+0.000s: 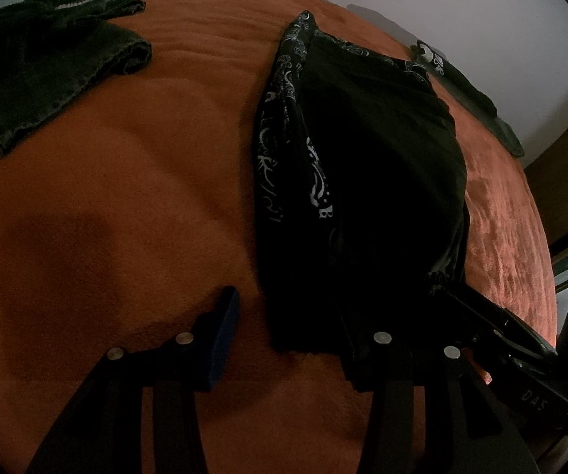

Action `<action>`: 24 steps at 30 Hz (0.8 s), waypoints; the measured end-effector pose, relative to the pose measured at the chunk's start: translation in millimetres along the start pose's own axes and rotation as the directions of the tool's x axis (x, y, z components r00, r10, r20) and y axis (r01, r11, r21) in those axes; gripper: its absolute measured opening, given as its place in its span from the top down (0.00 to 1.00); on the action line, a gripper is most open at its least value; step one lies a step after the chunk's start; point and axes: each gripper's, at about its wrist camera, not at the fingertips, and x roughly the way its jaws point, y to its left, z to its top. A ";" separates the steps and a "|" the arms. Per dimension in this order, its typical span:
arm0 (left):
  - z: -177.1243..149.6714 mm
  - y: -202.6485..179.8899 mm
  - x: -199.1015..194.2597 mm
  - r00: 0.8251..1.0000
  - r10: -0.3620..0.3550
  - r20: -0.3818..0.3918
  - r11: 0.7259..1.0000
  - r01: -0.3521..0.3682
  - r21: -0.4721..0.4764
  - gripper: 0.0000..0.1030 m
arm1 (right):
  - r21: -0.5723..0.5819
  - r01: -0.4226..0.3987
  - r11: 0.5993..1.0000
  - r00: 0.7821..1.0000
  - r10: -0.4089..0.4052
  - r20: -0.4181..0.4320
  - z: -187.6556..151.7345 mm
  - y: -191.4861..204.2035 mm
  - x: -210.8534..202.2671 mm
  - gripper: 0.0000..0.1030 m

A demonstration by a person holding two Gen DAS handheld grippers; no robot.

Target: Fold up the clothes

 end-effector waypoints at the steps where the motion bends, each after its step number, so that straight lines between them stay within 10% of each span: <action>1: -0.2 0.1 0.0 1.000 0.000 0.000 1.000 0.000 -0.001 0.53 | 0.000 -0.001 1.000 1.000 0.001 0.000 -0.1 -0.2 -0.2 0.35; 13: 2.2 9.2 1.1 0.999 -0.052 -0.016 0.996 0.051 -0.071 0.52 | -0.002 -0.006 1.000 1.000 0.006 -0.004 1.2 -1.3 -0.5 0.35; 24: 16.6 -11.0 -26.5 0.999 0.019 0.045 0.998 -0.022 0.065 0.53 | -0.096 0.093 0.991 0.995 -0.096 -0.024 16.2 17.6 -12.6 0.35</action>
